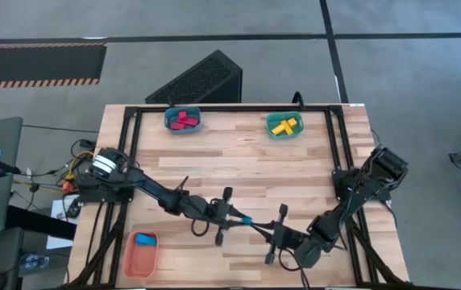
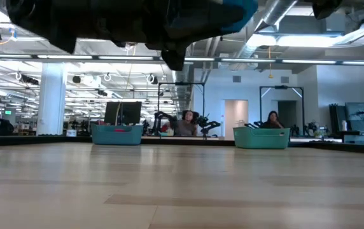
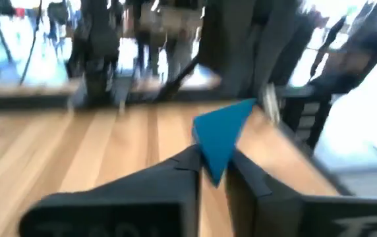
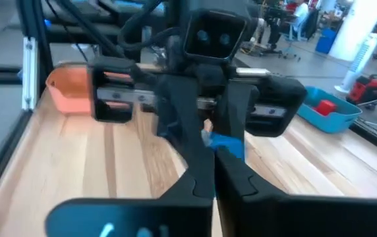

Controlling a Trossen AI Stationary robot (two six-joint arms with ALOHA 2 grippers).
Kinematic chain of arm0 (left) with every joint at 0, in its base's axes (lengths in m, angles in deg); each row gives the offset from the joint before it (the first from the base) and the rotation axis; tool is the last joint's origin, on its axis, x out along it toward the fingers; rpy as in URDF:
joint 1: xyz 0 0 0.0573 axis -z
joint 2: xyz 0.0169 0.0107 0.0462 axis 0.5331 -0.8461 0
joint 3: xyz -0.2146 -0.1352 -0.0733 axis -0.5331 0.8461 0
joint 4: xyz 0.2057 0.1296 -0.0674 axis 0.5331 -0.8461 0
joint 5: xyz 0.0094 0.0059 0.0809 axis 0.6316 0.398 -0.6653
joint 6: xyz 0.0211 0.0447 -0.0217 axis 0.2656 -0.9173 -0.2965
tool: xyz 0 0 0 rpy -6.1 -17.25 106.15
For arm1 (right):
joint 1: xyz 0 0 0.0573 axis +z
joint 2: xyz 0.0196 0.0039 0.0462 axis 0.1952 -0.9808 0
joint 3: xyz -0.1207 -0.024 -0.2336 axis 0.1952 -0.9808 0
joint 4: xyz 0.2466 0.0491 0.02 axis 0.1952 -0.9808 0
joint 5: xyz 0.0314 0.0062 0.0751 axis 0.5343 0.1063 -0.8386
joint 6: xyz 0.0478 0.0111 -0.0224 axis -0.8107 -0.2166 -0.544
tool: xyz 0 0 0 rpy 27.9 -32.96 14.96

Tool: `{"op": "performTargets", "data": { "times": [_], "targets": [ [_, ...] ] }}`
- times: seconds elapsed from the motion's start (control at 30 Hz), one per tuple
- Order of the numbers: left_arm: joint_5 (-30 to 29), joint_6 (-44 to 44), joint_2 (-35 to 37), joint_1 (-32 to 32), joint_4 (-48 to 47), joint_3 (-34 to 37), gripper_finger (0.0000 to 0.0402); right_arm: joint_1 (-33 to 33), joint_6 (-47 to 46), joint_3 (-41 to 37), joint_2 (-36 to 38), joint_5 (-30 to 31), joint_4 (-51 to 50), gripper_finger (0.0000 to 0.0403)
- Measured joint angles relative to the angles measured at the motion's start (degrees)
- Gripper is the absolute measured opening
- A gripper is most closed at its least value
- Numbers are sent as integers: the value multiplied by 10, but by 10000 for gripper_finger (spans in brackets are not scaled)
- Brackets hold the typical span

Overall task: Sort & place blocks by color
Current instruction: Put the blue block into the orange bin

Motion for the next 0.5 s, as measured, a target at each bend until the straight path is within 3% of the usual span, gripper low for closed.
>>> {"op": "performTargets", "data": {
  "times": [0.1,0.27,0.37,0.5],
  "targets": [
    [-52,22,48,3,-135,6,13,-7,1,1,1,7,17,42],
    [-223,78,166,55,-430,2,9,-13,-21,0,1,80,15,72],
    [-265,129,233,106,-572,2,3,-16,-33,0,1,101,10,80],
    [-322,204,318,168,-678,1,4,-17,-35,0,1,101,10,81]
  ]
}}
